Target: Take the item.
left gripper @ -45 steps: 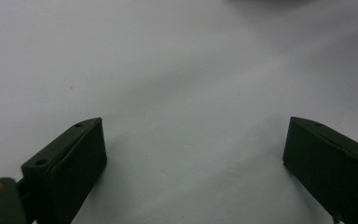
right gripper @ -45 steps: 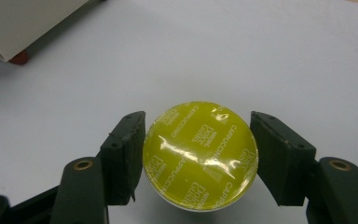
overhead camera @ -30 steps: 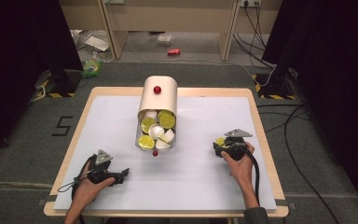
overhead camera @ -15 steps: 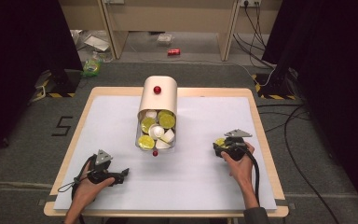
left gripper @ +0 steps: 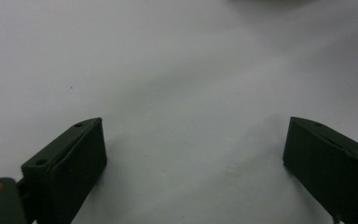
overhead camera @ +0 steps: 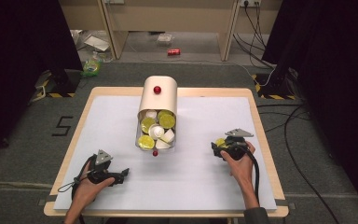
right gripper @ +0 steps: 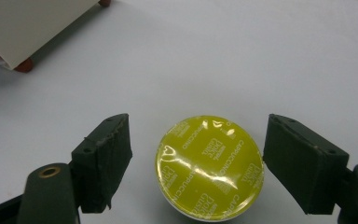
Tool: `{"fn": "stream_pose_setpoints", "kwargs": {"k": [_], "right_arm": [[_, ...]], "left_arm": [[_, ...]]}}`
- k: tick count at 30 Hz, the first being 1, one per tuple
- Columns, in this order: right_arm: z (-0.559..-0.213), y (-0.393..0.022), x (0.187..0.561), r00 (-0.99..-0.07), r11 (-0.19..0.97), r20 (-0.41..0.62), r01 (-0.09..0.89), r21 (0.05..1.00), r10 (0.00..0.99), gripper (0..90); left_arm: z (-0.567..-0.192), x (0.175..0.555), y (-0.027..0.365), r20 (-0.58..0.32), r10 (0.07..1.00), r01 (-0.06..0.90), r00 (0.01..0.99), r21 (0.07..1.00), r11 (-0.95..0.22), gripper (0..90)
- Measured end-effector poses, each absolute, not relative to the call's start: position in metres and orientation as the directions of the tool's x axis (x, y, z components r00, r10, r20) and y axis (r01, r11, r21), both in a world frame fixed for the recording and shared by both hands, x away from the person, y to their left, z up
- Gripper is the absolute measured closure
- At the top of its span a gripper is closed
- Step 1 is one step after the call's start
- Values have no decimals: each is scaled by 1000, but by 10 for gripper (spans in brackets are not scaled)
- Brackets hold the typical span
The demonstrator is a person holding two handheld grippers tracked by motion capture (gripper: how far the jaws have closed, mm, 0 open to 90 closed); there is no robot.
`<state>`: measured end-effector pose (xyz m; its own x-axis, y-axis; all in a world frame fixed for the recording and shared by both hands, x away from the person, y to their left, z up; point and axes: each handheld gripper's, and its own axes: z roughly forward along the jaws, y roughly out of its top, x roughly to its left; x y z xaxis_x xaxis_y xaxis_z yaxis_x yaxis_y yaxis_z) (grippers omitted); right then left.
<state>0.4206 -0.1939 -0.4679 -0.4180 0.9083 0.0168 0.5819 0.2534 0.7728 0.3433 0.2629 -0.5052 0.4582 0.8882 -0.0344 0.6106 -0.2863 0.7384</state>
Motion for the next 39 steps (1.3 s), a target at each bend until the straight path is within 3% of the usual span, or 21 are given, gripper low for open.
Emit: {"fn": "stream_pose_setpoints", "kwargs": {"k": [39], "right_arm": [[-432, -172, 404, -475, 231, 25, 472, 851, 880, 238]], "left_arm": [[-505, 343, 263, -35, 888, 611, 458, 738, -286, 53]]}}
